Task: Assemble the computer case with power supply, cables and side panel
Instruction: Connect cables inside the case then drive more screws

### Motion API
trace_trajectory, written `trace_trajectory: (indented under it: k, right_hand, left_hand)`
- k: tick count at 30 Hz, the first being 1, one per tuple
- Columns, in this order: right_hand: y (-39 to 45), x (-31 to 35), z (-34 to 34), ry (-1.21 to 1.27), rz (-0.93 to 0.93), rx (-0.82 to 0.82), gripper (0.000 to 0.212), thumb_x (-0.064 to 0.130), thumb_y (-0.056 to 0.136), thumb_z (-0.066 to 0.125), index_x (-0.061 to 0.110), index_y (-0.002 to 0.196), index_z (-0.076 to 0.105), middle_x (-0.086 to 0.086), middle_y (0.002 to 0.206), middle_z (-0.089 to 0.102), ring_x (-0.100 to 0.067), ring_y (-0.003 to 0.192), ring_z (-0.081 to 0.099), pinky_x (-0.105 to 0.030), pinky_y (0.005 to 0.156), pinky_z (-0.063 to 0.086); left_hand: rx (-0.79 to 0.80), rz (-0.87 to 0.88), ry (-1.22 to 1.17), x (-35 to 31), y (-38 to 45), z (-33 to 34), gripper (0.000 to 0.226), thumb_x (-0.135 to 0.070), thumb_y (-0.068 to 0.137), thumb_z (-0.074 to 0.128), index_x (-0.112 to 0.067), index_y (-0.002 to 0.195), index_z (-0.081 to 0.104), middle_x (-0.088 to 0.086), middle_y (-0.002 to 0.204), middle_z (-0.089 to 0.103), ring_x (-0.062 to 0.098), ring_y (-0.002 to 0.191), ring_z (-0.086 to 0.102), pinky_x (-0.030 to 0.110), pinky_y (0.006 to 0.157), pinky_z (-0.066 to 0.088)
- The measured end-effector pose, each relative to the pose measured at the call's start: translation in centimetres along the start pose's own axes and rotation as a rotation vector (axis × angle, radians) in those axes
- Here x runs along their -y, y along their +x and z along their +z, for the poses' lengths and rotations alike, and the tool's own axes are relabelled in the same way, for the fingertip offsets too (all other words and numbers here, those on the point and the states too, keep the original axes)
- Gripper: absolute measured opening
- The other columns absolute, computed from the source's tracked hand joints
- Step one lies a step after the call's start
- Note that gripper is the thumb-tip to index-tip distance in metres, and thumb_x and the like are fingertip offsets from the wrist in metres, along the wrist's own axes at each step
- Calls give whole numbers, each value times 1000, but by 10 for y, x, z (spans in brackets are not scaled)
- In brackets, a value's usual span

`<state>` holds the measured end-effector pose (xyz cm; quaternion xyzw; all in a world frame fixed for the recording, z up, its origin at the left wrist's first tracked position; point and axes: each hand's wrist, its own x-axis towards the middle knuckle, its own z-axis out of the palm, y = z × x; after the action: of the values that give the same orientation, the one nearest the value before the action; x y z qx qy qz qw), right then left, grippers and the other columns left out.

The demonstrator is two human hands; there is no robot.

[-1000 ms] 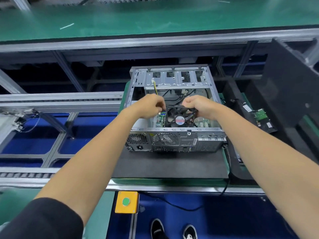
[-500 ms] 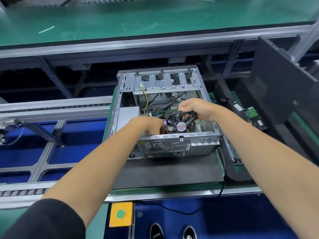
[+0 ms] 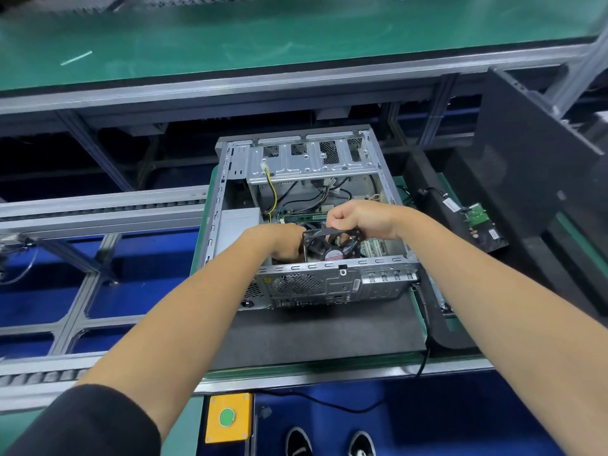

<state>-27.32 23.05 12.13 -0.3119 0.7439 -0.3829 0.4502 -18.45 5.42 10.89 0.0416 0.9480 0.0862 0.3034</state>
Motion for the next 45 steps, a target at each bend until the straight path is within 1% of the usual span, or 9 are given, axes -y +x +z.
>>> trace_trajectory:
  k: [4, 10, 17, 20, 25, 29, 34, 40, 45]
  right_hand:
    - [1, 2, 6, -37, -22, 18, 36, -4, 98, 43, 16, 68, 39, 7, 70, 42, -12, 61, 40, -28, 70, 38]
    - [0, 5, 10, -94, -41, 35, 32, -2, 98, 44, 16, 71, 42, 2, 75, 42, -20, 76, 38, -27, 70, 38]
    - [6, 10, 20, -111, -37, 62, 30, 5, 103, 42, 17, 76, 40, 2, 72, 34, -18, 67, 23, -35, 63, 19]
    - [8, 20, 27, -183, -62, 80, 28, 12, 104, 46, 18, 76, 43, 7, 72, 39, -12, 66, 32, -27, 66, 29]
    - [9, 32, 38, -246, -91, 87, 30, 17, 106, 46, 18, 76, 44, 18, 68, 46, -8, 70, 44, -28, 75, 35]
    - [4, 31, 39, -320, -90, 48, 26, 23, 106, 46, 18, 80, 46, 2, 77, 42, -15, 75, 39, -30, 69, 31]
    - [1, 33, 45, -356, -102, -3, 25, 27, 106, 47, 19, 81, 49, 3, 77, 46, -16, 72, 38, -31, 67, 32]
    - [-2, 37, 49, -447, -117, -67, 23, 27, 105, 48, 20, 82, 49, 5, 75, 48, -10, 64, 39, -26, 61, 34]
    - [-2, 37, 56, -493, -129, -45, 21, 26, 105, 47, 16, 86, 50, 2, 81, 52, -11, 67, 42, -26, 62, 36]
  left_hand:
    - [133, -50, 107, 1, -3, -6, 29, -4, 91, 43, -16, 65, 39, 3, 66, 41, 16, 58, 33, 29, 55, 30]
    - [272, -74, 199, 0, -6, -18, 36, 3, 88, 41, -13, 58, 29, 3, 61, 28, 16, 55, 21, 30, 54, 22]
    - [8, 15, -88, 18, -13, -37, 27, 5, 87, 46, -15, 77, 62, -2, 69, 57, 14, 58, 46, 27, 54, 41]
    - [-69, 70, -303, 28, -21, -45, 15, -11, 95, 56, -13, 87, 69, -8, 76, 68, 6, 62, 59, 23, 64, 51]
    - [29, 87, -346, 32, -32, -45, 32, -17, 99, 51, -17, 67, 55, -18, 50, 47, -2, 46, 51, 8, 51, 39]
    - [48, 106, -367, 30, -38, -41, 34, -14, 101, 44, -9, 68, 48, -6, 59, 39, 8, 55, 43, 16, 65, 49]
    - [52, 144, -412, 33, -51, -41, 22, -21, 96, 59, -24, 75, 65, -19, 56, 55, 5, 62, 60, 16, 69, 51]
    - [-108, 212, -392, 31, -56, -35, 11, -10, 90, 64, -16, 91, 73, -14, 67, 61, 2, 61, 53, 15, 61, 50]
    - [-99, 195, -343, 30, -54, -32, 9, -9, 88, 65, -14, 84, 71, -17, 60, 56, -1, 54, 47, 9, 54, 41]
